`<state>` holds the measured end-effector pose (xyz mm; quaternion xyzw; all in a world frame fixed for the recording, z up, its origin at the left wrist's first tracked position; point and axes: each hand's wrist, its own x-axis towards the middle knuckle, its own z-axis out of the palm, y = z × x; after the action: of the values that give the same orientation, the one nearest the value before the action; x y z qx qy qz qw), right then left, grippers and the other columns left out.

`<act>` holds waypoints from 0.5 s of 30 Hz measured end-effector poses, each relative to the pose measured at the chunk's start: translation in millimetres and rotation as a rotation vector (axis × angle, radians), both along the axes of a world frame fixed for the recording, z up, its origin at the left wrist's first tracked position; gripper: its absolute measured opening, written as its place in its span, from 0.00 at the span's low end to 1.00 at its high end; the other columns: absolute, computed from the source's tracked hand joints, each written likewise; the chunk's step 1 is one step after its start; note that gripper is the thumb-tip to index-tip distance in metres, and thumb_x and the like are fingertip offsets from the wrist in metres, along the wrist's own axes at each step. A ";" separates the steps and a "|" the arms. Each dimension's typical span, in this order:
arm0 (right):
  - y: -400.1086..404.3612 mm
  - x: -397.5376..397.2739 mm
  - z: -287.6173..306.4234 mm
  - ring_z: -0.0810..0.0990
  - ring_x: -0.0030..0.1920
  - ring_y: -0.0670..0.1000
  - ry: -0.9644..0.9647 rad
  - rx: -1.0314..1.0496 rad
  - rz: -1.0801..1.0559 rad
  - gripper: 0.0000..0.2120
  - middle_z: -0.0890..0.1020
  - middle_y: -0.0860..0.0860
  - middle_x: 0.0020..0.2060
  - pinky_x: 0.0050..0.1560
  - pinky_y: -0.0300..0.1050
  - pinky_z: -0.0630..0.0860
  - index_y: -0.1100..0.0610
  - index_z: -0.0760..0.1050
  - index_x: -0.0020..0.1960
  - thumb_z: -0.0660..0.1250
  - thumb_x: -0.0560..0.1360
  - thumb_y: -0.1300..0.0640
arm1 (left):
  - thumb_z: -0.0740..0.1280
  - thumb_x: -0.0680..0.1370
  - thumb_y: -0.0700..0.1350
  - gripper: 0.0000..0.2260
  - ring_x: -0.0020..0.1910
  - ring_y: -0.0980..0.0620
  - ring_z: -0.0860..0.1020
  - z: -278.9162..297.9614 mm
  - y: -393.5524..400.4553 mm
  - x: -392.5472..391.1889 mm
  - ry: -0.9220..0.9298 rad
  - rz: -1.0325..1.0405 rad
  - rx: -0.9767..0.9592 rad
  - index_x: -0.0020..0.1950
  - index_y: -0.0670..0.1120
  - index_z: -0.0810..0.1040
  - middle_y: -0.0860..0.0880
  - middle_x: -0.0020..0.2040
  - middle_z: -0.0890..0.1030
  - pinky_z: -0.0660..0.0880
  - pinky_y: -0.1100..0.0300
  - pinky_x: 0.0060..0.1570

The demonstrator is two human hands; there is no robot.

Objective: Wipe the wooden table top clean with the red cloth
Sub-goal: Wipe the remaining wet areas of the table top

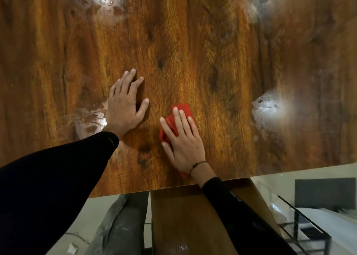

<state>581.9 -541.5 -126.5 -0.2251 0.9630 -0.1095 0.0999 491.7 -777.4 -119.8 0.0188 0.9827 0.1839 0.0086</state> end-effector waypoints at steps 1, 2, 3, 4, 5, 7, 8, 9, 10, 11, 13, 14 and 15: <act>12.5 7.6 -1.5 0.47 0.92 0.61 -0.001 0.010 -0.007 0.35 0.46 0.60 0.92 0.91 0.64 0.47 0.48 0.52 0.93 0.51 0.90 0.36 | 0.65 0.86 0.56 0.29 0.89 0.43 0.58 0.2 -0.4 -0.6 -0.004 0.001 0.006 0.84 0.46 0.69 0.45 0.89 0.61 0.55 0.43 0.86; 25.1 11.2 -2.1 0.47 0.92 0.61 0.002 0.020 -0.024 0.35 0.45 0.59 0.92 0.91 0.64 0.47 0.48 0.52 0.93 0.51 0.90 0.36 | 0.64 0.86 0.57 0.29 0.89 0.43 0.57 0.8 -0.9 -1.5 -0.007 0.000 0.011 0.84 0.46 0.69 0.45 0.89 0.61 0.55 0.42 0.86; 36.7 11.6 -2.4 0.46 0.92 0.60 0.011 0.033 -0.050 0.35 0.46 0.59 0.92 0.91 0.64 0.47 0.47 0.52 0.93 0.50 0.90 0.35 | 0.64 0.86 0.56 0.29 0.89 0.43 0.57 1.4 -1.4 -2.2 -0.007 -0.001 0.013 0.84 0.45 0.69 0.45 0.89 0.61 0.55 0.42 0.86; 46.7 9.6 -2.7 0.47 0.92 0.60 0.023 0.048 -0.083 0.35 0.46 0.59 0.92 0.91 0.63 0.46 0.47 0.52 0.93 0.50 0.90 0.35 | 0.65 0.86 0.56 0.29 0.89 0.43 0.57 1.8 -2.1 -2.6 -0.006 -0.004 0.014 0.84 0.45 0.69 0.44 0.89 0.61 0.55 0.42 0.86; 54.5 5.9 -3.1 0.47 0.92 0.60 0.035 0.065 -0.117 0.35 0.46 0.58 0.92 0.91 0.63 0.45 0.47 0.53 0.93 0.50 0.90 0.34 | 0.66 0.86 0.55 0.28 0.89 0.43 0.57 1.7 -3.0 -2.2 -0.004 -0.006 0.013 0.84 0.45 0.69 0.44 0.89 0.61 0.56 0.42 0.86; 62.3 -7.1 -4.0 0.47 0.92 0.60 0.052 0.088 -0.189 0.36 0.47 0.58 0.92 0.91 0.63 0.45 0.49 0.53 0.93 0.50 0.90 0.35 | 0.67 0.86 0.54 0.28 0.89 0.43 0.57 0.6 -4.0 -1.0 -0.003 -0.007 0.007 0.84 0.45 0.69 0.44 0.89 0.61 0.56 0.42 0.86; 62.2 -16.7 -4.6 0.47 0.92 0.60 0.060 0.092 -0.233 0.35 0.46 0.58 0.92 0.91 0.63 0.46 0.49 0.52 0.93 0.50 0.90 0.36 | 0.66 0.86 0.54 0.28 0.89 0.43 0.57 0.4 -4.4 -0.6 -0.002 -0.008 0.002 0.84 0.45 0.69 0.44 0.89 0.61 0.56 0.42 0.86; 59.5 -27.8 -5.3 0.47 0.92 0.60 0.069 0.096 -0.283 0.36 0.47 0.58 0.92 0.91 0.64 0.47 0.50 0.52 0.93 0.51 0.89 0.38 | 0.66 0.87 0.55 0.28 0.89 0.43 0.57 0.1 -4.9 -0.4 0.000 -0.009 -0.002 0.84 0.45 0.69 0.44 0.89 0.61 0.56 0.42 0.86; 54.3 -39.5 -5.9 0.47 0.92 0.61 0.080 0.103 -0.330 0.36 0.47 0.59 0.92 0.91 0.64 0.48 0.50 0.51 0.93 0.53 0.89 0.39 | 0.65 0.87 0.55 0.28 0.89 0.43 0.57 -0.8 -5.6 -0.5 0.004 -0.010 -0.004 0.84 0.45 0.69 0.44 0.89 0.61 0.55 0.42 0.86; 47.7 -50.7 -6.2 0.47 0.92 0.62 0.092 0.114 -0.361 0.36 0.47 0.60 0.92 0.91 0.65 0.49 0.51 0.51 0.93 0.53 0.89 0.39 | 0.65 0.87 0.56 0.28 0.89 0.43 0.57 -1.9 -6.2 -0.5 0.008 -0.012 -0.006 0.84 0.46 0.68 0.44 0.89 0.61 0.55 0.43 0.86; 32.0 -67.4 -5.4 0.48 0.92 0.63 0.109 0.130 -0.359 0.36 0.48 0.61 0.92 0.90 0.65 0.50 0.52 0.51 0.93 0.53 0.89 0.40 | 0.64 0.87 0.57 0.28 0.89 0.44 0.57 -4.0 -6.5 -0.1 0.015 -0.018 -0.012 0.84 0.46 0.68 0.45 0.89 0.61 0.55 0.43 0.86; 24.1 -71.3 -3.8 0.48 0.92 0.63 0.111 0.133 -0.341 0.36 0.48 0.62 0.91 0.91 0.65 0.50 0.52 0.51 0.93 0.53 0.89 0.40 | 0.63 0.87 0.57 0.28 0.89 0.44 0.56 -4.9 -6.3 0.3 0.018 -0.020 -0.015 0.84 0.47 0.68 0.45 0.89 0.61 0.55 0.43 0.86; 16.4 -72.2 -1.7 0.48 0.92 0.64 0.113 0.133 -0.319 0.36 0.48 0.63 0.91 0.91 0.65 0.50 0.52 0.50 0.93 0.53 0.89 0.40 | 0.63 0.87 0.57 0.28 0.89 0.44 0.57 -5.2 -5.8 0.2 0.020 -0.019 -0.017 0.84 0.47 0.68 0.45 0.89 0.61 0.55 0.44 0.86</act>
<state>509.8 -525.1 -128.2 -0.0680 0.9957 -0.0474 0.0415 492.0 -783.2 -125.0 0.0300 0.9840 0.1754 0.0005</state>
